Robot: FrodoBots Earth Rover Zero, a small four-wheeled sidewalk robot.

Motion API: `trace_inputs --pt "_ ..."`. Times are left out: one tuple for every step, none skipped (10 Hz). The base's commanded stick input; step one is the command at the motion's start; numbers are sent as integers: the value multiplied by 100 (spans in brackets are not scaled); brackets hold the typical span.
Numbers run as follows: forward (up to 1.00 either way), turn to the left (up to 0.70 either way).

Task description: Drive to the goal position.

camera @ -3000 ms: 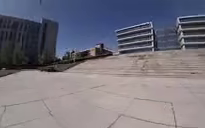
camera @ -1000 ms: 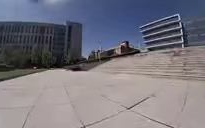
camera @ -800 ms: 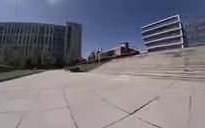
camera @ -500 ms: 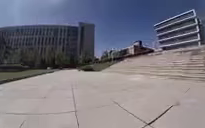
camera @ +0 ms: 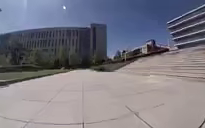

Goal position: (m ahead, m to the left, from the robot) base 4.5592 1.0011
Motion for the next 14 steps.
trace_inputs --pt "70 1" --pt "70 1" --pt "70 1" --pt "70 1" --pt "70 1" --pt "70 1" --pt "70 1" --pt "70 1" --pt "70 1" --pt "70 1" --pt "70 1" --pt "70 1" --pt "70 1" --pt "70 1"
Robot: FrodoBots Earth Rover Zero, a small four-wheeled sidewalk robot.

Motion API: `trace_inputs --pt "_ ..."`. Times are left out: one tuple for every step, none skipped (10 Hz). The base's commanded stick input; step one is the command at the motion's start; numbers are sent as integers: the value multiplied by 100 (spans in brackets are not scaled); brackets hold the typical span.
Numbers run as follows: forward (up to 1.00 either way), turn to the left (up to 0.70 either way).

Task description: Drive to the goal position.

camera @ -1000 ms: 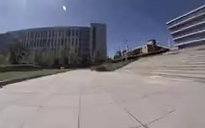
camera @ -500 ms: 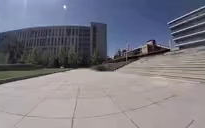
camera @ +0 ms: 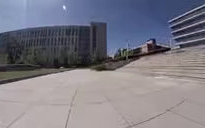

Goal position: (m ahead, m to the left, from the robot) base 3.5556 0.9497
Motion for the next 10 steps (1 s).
trace_inputs --pt "70 1" --pt "70 1" --pt "70 3" --pt "70 10" --pt "70 21" --pt "70 36" --pt "70 29" --pt "70 12" --pt "70 3" --pt "70 3"
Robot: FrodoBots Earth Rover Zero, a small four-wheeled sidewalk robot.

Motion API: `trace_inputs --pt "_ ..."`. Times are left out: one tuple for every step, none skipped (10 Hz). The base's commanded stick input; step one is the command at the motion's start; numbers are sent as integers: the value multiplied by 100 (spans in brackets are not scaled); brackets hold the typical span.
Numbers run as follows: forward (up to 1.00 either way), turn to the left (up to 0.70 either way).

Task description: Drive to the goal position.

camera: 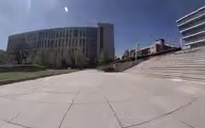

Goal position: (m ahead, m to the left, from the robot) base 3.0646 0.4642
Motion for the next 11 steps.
trace_inputs --pt "70 3" --pt "70 3" --pt "70 3" --pt "70 3" --pt "70 3" --pt "70 3" --pt "70 3" --pt "70 3" --pt "70 3" --pt "70 3" --pt "70 3"
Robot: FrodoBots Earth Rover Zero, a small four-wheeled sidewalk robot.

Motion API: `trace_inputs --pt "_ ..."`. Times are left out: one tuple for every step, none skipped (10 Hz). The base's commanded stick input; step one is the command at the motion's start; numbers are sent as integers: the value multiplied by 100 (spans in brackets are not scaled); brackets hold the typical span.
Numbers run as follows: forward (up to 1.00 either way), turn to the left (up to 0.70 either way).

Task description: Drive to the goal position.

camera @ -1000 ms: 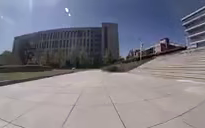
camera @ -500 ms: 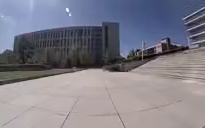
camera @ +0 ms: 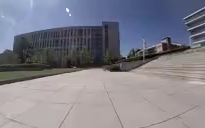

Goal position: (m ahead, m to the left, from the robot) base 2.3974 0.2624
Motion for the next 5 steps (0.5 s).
trace_inputs --pt "70 3" --pt "70 3" --pt "70 3" --pt "70 3" --pt "70 3"
